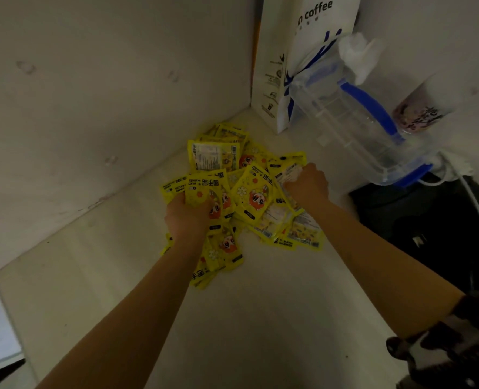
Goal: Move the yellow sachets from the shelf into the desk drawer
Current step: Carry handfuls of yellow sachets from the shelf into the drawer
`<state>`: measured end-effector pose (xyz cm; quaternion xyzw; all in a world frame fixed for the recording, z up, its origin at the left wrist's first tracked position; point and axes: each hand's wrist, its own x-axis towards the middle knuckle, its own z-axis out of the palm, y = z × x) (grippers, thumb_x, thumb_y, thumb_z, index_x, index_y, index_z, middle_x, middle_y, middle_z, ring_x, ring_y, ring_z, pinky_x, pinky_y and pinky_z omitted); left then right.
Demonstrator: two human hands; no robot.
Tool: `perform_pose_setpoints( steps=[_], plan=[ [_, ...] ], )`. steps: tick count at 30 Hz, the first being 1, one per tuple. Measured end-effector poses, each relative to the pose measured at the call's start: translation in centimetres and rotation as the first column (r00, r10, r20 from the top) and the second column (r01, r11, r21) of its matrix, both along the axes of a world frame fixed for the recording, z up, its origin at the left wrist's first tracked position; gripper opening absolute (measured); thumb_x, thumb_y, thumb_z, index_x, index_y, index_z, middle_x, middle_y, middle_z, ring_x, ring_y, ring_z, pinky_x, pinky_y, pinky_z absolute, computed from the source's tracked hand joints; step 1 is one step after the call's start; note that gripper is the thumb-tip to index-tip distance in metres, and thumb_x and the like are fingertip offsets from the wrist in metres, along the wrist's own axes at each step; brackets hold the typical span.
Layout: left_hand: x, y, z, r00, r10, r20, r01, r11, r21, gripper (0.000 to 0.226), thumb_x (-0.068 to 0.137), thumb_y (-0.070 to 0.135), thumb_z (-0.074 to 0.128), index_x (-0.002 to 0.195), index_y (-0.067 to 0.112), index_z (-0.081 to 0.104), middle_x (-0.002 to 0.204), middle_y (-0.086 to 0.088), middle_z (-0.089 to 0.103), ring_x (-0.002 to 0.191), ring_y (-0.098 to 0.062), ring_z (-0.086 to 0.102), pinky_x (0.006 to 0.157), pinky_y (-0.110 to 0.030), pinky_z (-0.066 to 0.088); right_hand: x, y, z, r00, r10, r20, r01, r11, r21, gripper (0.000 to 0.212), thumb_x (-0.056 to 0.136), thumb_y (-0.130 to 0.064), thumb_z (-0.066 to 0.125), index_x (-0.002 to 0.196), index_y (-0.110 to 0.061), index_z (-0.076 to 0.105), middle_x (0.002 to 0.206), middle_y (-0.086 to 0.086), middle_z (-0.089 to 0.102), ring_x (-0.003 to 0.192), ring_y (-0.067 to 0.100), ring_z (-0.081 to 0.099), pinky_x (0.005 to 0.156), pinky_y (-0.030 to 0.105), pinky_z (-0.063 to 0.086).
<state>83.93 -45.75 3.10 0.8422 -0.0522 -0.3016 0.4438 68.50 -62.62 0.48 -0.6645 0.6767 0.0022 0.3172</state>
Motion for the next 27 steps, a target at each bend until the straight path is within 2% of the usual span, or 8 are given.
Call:
perform_pose_setpoints(
  steps=[4, 11, 13, 16, 19, 22, 25, 27],
  plan=[
    [0.2, 0.4, 0.0, 1.000, 0.011, -0.021, -0.012, 1.000, -0.018, 0.017, 0.073, 0.021, 0.078, 0.085, 0.017, 0.066, 0.083, -0.002, 0.071, 0.078, -0.022, 0.070, 0.070, -0.043, 0.060, 0.5, 0.0, 0.0, 0.999, -0.037, -0.001, 0.037, 0.998, 0.055, 0.059, 0.088, -0.024, 0.062, 0.135, -0.003, 0.031, 0.138, 0.023, 0.035, 0.127, 0.039, 0.037, 0.103, 0.041, 0.035],
    [1.0, 1.1, 0.0, 0.999, 0.020, -0.044, -0.021, 0.999, -0.033, 0.024, 0.072, 0.019, 0.079, 0.089, 0.017, 0.062, 0.086, -0.002, 0.070, 0.079, -0.022, 0.070, 0.071, -0.041, 0.059, 0.6, 0.0, 0.7, 1.000, -0.022, -0.006, 0.022, 0.999, 0.029, 0.059, 0.084, -0.024, 0.066, 0.131, -0.004, 0.035, 0.134, 0.022, 0.035, 0.119, 0.040, 0.045, 0.098, 0.041, 0.041],
    [1.3, 1.2, 0.1, 0.997, 0.028, -0.069, -0.031, 0.999, -0.042, 0.025, 0.072, 0.019, 0.080, 0.087, 0.020, 0.061, 0.087, -0.002, 0.071, 0.078, -0.022, 0.070, 0.071, -0.044, 0.060, 0.5, 0.0, 1.1, 0.998, -0.032, 0.056, 0.032, 0.999, 0.011, 0.054, 0.084, -0.019, 0.066, 0.127, -0.003, 0.037, 0.132, 0.022, 0.035, 0.113, 0.040, 0.050, 0.089, 0.036, 0.045],
    [1.7, 1.2, 0.7, 0.991, 0.056, -0.120, -0.065, 0.995, -0.078, 0.027, 0.072, 0.016, 0.081, 0.089, 0.019, 0.060, 0.086, -0.003, 0.071, 0.076, -0.024, 0.070, 0.068, -0.041, 0.060, 0.2, -0.1, 1.9, 0.988, -0.048, 0.147, 0.050, 0.999, -0.006, 0.053, 0.084, -0.013, 0.066, 0.127, -0.001, 0.038, 0.131, 0.022, 0.037, 0.110, 0.037, 0.052, 0.078, 0.031, 0.042],
    [2.2, 1.7, 1.0, 0.983, 0.089, -0.159, -0.111, 0.985, -0.131, 0.034, 0.069, 0.014, 0.083, 0.092, 0.018, 0.058, 0.091, -0.006, 0.071, 0.080, -0.026, 0.072, 0.072, -0.046, 0.060, -0.2, 0.0, 2.9, 0.964, -0.091, 0.248, 0.099, 0.995, -0.017, 0.057, 0.079, -0.010, 0.071, 0.125, -0.003, 0.038, 0.124, 0.019, 0.048, 0.105, 0.032, 0.054, 0.078, 0.036, 0.048],
    [2.9, 2.7, 1.2, 0.967, 0.136, -0.213, -0.172, 0.972, -0.162, 0.040, 0.065, 0.011, 0.085, 0.088, 0.023, 0.055, 0.095, -0.007, 0.071, 0.083, -0.026, 0.072, 0.072, -0.051, 0.059, -0.8, 0.4, 4.0, 0.921, -0.163, 0.354, 0.163, 0.986, 0.031, 0.064, 0.078, -0.006, 0.072, 0.131, -0.008, 0.036, 0.114, 0.012, 0.049, 0.097, 0.025, 0.053, 0.082, 0.039, 0.051],
    [3.3, 4.1, 1.6, 0.947, 0.174, -0.272, -0.232, 0.952, -0.200, 0.038, 0.068, 0.004, 0.081, 0.090, 0.021, 0.056, 0.095, -0.006, 0.071, 0.081, -0.025, 0.072, 0.071, -0.049, 0.059, -1.3, 0.6, 4.5, 0.922, -0.153, 0.356, 0.167, 0.986, -0.010, 0.055, 0.076, -0.011, 0.074, 0.126, -0.009, 0.050, 0.122, 0.011, 0.057, 0.107, 0.027, 0.058, 0.089, 0.042, 0.053],
    [3.4, 5.3, 1.6, 0.928, 0.195, -0.318, -0.267, 0.942, -0.203, 0.035, 0.071, 0.001, 0.078, 0.097, 0.016, 0.060, 0.096, -0.007, 0.071, 0.081, -0.024, 0.071, 0.069, -0.047, 0.059, -1.5, 1.1, 4.7, 0.926, -0.127, 0.357, 0.151, 0.988, -0.039, 0.037, 0.075, -0.013, 0.072, 0.110, -0.007, 0.062, 0.111, 0.015, 0.067, 0.099, 0.030, 0.064, 0.086, 0.047, 0.054]
  ],
)
